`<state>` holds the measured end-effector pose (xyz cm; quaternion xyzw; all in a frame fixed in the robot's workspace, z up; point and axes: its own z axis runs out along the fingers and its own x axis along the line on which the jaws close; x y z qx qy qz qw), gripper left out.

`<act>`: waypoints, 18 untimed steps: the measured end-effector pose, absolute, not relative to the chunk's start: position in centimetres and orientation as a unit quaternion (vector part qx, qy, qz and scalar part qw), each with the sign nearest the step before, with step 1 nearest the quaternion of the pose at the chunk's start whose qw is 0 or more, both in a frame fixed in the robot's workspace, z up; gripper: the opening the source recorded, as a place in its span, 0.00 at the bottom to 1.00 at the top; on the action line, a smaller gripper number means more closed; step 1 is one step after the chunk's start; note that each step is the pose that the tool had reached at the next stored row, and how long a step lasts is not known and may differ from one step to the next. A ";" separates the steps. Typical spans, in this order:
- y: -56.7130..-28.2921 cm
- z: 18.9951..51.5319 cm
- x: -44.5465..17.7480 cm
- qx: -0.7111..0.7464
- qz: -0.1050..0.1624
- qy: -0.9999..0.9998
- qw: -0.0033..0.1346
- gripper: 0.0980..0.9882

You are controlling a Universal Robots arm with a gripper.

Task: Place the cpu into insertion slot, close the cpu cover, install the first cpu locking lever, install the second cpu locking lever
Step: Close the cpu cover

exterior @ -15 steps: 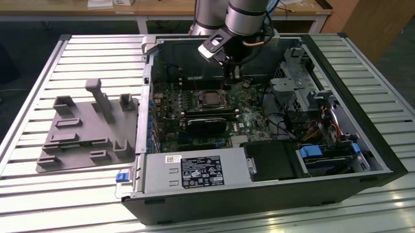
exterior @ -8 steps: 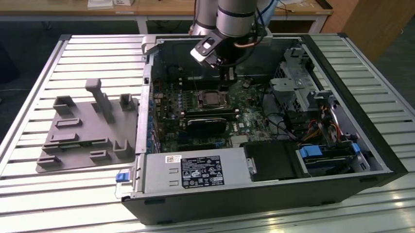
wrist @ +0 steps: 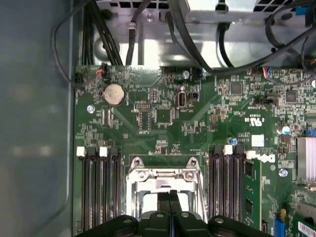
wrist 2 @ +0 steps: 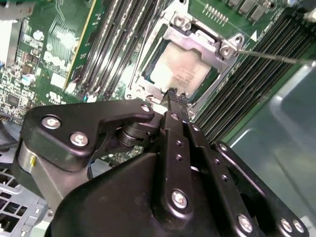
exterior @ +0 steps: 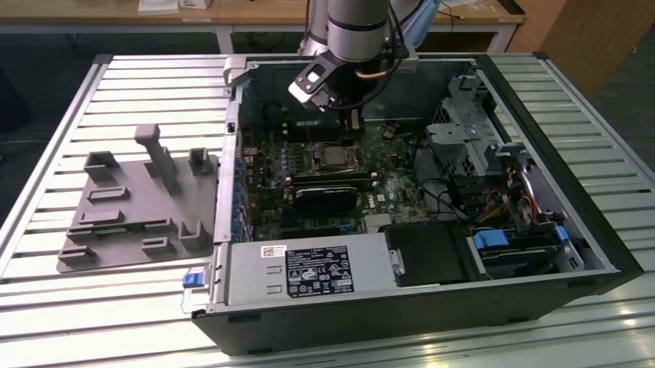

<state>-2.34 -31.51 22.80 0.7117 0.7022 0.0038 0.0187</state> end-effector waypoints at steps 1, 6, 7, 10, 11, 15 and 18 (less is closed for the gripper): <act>-31.5 22.8 -2.6 0.712 0.005 0.702 0.020 0.00; -31.5 22.6 -3.5 0.711 0.008 0.702 0.022 0.00; -31.5 22.6 -3.6 0.711 0.008 0.702 0.023 0.00; -31.5 22.5 -3.9 0.711 0.008 0.702 0.023 0.00; -31.5 22.5 -3.9 0.711 0.008 0.702 0.023 0.00; -31.5 22.5 -3.9 0.711 0.008 0.703 0.023 0.00; -31.5 22.5 -3.9 0.700 0.008 0.713 0.023 0.00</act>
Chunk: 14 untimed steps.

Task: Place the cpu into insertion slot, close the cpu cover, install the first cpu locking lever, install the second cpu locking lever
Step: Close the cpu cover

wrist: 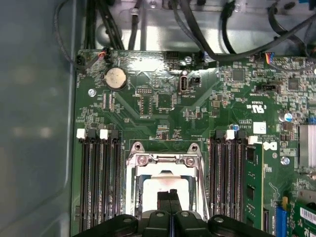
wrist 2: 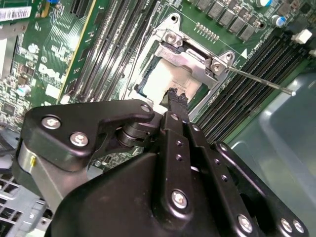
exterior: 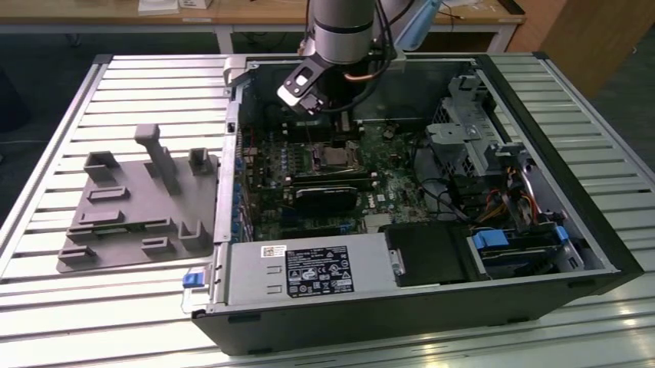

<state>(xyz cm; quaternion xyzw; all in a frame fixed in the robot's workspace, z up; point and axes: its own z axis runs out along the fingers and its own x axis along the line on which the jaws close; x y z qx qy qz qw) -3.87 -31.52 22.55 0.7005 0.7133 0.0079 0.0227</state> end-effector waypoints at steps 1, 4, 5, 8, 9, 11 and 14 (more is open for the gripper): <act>-31.5 22.5 -3.9 0.694 0.008 0.719 0.023 0.00; -31.5 22.5 -3.9 0.675 0.008 0.737 0.023 0.00; -31.5 22.5 -3.9 0.668 0.008 0.743 0.024 0.00; -31.5 22.5 -3.9 0.648 0.007 0.761 0.024 0.00; -31.5 22.5 -3.9 0.641 0.007 0.767 0.024 0.00; -31.5 22.5 -3.9 0.627 0.008 0.779 0.024 0.00; -31.5 22.5 -3.9 0.605 0.008 0.796 0.024 0.00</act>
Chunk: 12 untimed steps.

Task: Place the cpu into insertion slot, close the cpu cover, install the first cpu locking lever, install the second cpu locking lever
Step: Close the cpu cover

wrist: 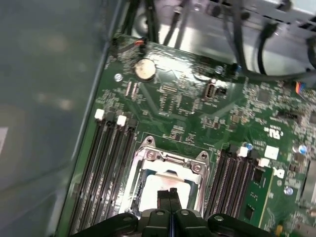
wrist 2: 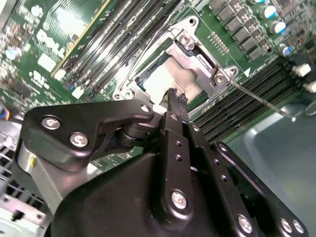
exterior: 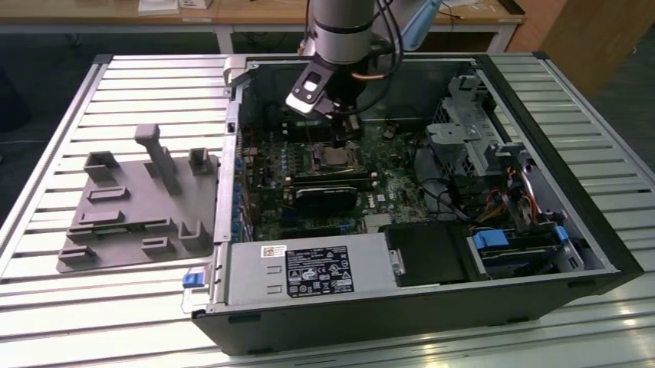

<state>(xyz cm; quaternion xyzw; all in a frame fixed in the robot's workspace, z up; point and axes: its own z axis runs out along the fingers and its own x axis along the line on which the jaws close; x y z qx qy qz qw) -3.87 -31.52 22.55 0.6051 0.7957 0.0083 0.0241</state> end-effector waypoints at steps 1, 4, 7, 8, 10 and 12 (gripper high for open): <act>-31.5 22.5 -3.9 0.598 0.009 0.801 0.024 0.00; -31.5 22.5 -3.9 0.576 0.009 0.817 0.024 0.00; -31.5 22.5 -3.9 0.553 0.010 0.833 0.024 0.00; -31.5 22.5 -3.9 0.546 0.010 0.838 0.023 0.00; -31.5 22.5 -3.9 0.531 0.010 0.847 0.023 0.00; -31.5 22.5 -3.9 0.515 0.011 0.857 0.023 0.00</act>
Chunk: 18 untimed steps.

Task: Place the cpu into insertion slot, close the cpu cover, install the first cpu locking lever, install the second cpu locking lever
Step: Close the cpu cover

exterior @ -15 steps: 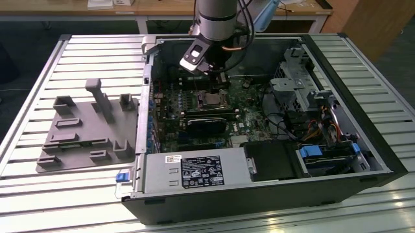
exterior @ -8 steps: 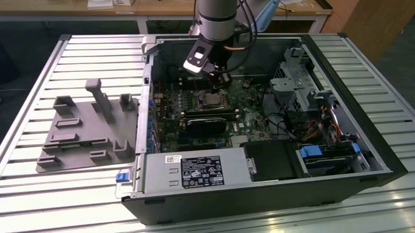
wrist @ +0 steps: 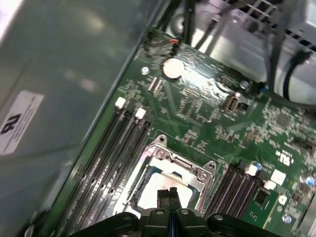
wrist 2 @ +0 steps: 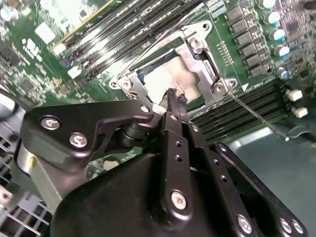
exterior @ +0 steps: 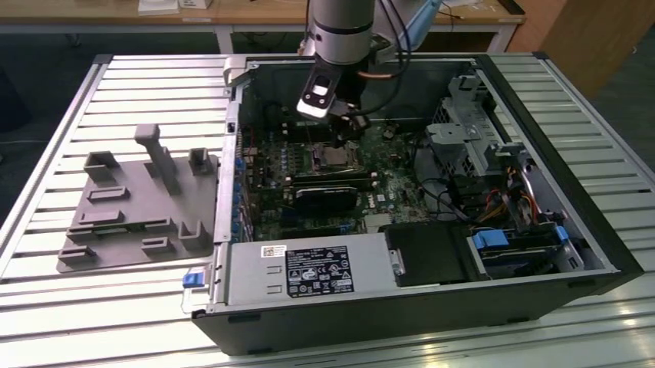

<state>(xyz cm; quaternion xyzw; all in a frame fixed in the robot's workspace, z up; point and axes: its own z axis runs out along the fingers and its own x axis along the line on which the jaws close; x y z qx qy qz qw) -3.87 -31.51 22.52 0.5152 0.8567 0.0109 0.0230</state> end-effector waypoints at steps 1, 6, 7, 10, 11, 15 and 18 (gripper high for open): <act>-31.5 22.5 -3.9 0.507 0.011 0.861 0.023 0.00; -31.5 22.5 -3.9 0.467 0.012 0.884 0.022 0.00; -31.5 22.5 -3.9 0.460 0.012 0.888 0.022 0.00; -31.5 22.5 -3.9 0.435 0.013 0.900 0.022 0.00; -31.5 22.5 -3.9 0.427 0.013 0.904 0.022 0.00; -31.5 22.5 -3.9 0.394 0.014 0.919 0.021 0.00; -31.5 22.5 -3.9 0.369 0.015 0.929 0.021 0.00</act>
